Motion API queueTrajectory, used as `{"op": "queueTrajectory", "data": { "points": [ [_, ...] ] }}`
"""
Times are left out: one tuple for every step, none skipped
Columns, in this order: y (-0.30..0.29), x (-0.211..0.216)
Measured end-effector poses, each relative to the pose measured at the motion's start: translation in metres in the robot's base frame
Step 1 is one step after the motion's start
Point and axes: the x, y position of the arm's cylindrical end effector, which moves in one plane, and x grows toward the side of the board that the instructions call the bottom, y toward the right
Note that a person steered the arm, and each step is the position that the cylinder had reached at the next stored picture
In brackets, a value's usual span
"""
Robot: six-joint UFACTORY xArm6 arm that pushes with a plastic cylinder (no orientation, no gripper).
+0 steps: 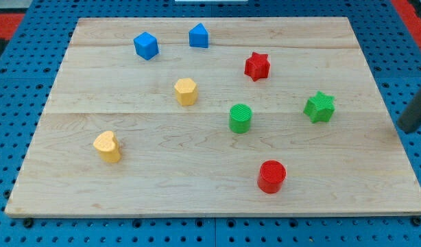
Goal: Move the red circle up and right a bit
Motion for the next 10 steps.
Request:
{"op": "queueTrajectory", "data": {
  "points": [
    [-0.035,0.051],
    [-0.057,0.117],
    [-0.136,0.124],
    [-0.254,0.124],
    [-0.270,0.097],
    [-0.259,0.068],
    [-0.187,0.066],
    [-0.202,0.075],
    [-0.196,0.117],
    [-0.160,0.121]
  ]
}}
